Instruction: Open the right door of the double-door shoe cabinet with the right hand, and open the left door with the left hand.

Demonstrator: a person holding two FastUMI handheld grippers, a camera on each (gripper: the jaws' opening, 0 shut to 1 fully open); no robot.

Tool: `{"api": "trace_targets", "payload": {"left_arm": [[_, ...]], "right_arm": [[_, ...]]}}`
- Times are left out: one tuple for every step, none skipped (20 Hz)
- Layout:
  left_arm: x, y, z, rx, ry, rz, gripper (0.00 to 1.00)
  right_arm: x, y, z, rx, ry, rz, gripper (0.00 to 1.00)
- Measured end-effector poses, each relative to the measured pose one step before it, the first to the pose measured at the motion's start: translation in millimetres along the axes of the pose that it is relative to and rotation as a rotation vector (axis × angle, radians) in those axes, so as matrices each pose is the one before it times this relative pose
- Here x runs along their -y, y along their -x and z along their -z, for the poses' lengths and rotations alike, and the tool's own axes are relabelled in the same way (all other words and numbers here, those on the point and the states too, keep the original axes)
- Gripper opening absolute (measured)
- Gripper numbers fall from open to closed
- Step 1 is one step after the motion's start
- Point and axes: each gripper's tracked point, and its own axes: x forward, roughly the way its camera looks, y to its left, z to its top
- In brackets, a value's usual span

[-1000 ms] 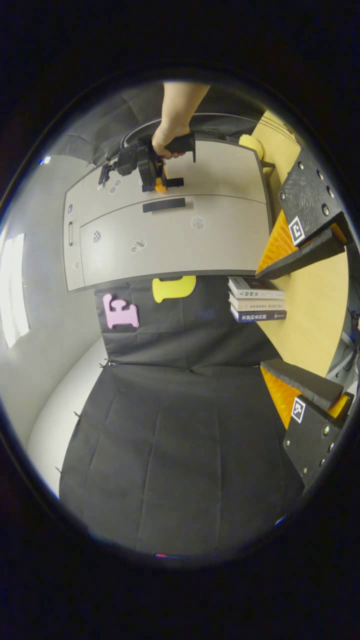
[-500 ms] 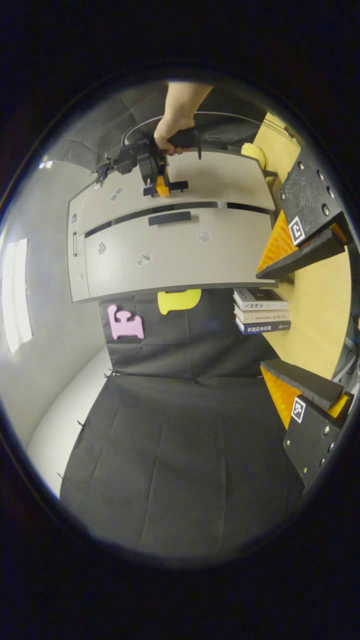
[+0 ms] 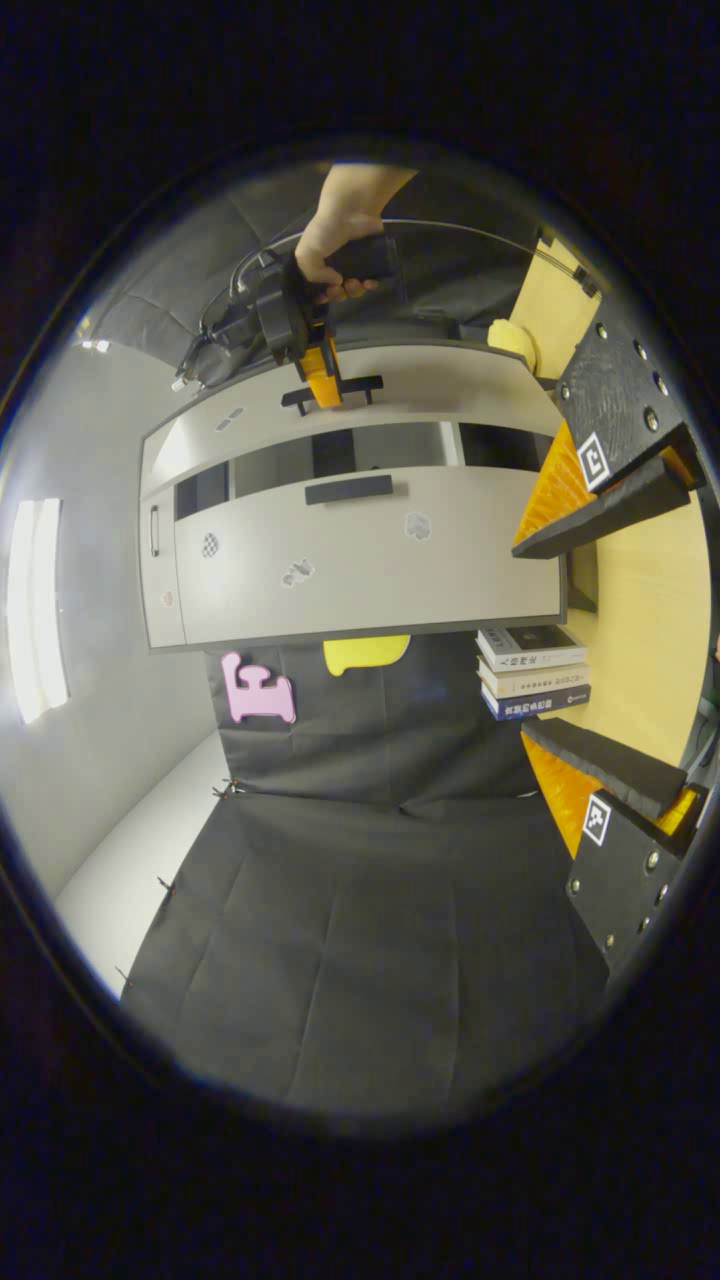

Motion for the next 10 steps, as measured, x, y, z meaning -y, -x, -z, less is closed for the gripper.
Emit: {"api": "trace_targets", "payload": {"left_arm": [[4.01,-1.88,-0.37,0.0018,-0.00202,0.00887,0.94],[4.39,-1.8,-0.48,-0.00033,-0.00124,0.00863,0.94],[4.57,-2.22,0.35,-0.00114,-0.00048,0.00887,0.94],[5.05,-1.94,-0.95,-0.0003,0.00146,0.00926,0.94],[5.48,-2.02,-0.56,0.00037,0.00154,0.01158,0.94],[6.53,-2.12,-1.61,0.00262,-0.00064,0.01152,0.94],[7.4,0.27,-1.65,0.00267,-0.00293,0.01325,0.94],[7.07,-1.65,-1.89,0.00258,-0.00322,0.01306,0.94],[6.83,-1.82,-0.12,0.00255,-0.0028,0.01384,0.94],[6.78,-1.44,-0.73,0.00081,-0.00106,0.01383,0.94]], "right_arm": [[2.18,5.42,0.73,-0.00097,0.00293,-0.00318,0.13],[2.57,5.78,-0.44,-0.00247,-0.00027,-0.00403,0.13],[2.8,6.41,1.06,-0.00378,0.00142,-0.00438,0.13],[4.0,6.83,-0.7,-0.00122,0.00268,-0.00294,0.13],[4.62,8.2,0.45,-0.00118,0.00195,-0.00199,0.13],[4.6,7.21,-0.32,0.00112,0.00009,-0.00021,0.13],[5.42,6.49,0.61,-0.00004,-0.00096,0.0005,0.13],[5.8,6.91,-0.44,0.00183,-0.00304,0.00253,0.13],[5.1,6.5,0.79,0.00006,-0.00102,0.00302,0.13],[5.36,5.38,-0.18,-0.00032,0.00014,0.00311,0.13]]}}
